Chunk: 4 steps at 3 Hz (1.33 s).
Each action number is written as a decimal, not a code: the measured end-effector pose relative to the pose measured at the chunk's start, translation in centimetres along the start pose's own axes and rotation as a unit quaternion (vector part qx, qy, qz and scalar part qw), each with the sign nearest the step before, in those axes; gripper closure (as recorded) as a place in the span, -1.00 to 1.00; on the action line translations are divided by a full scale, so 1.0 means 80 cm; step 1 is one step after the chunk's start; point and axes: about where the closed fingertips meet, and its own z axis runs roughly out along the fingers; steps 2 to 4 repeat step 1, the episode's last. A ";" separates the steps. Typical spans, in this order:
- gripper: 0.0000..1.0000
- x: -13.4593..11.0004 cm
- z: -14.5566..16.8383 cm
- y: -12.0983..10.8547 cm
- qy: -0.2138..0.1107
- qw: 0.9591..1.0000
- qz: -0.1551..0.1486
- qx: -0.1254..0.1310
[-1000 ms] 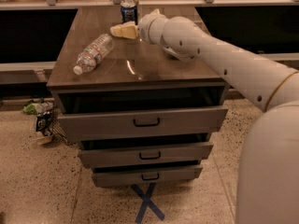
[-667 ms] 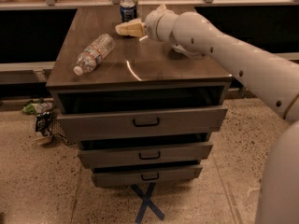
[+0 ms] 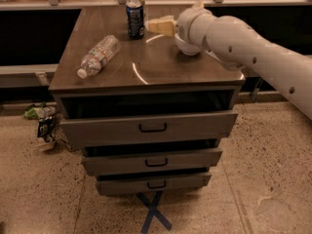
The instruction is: Move pepsi can near 7up can
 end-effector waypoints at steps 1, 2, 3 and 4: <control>-1.00 -0.001 -0.009 -0.019 -0.006 1.000 0.003 0.022; -1.00 -0.001 -0.009 -0.019 -0.006 1.000 0.003 0.022; -1.00 -0.001 -0.009 -0.019 -0.006 1.000 0.003 0.022; -1.00 -0.001 -0.009 -0.019 -0.006 1.000 0.003 0.022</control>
Offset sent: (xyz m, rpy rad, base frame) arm 0.0000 0.0000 0.0000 0.0000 0.0000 0.0000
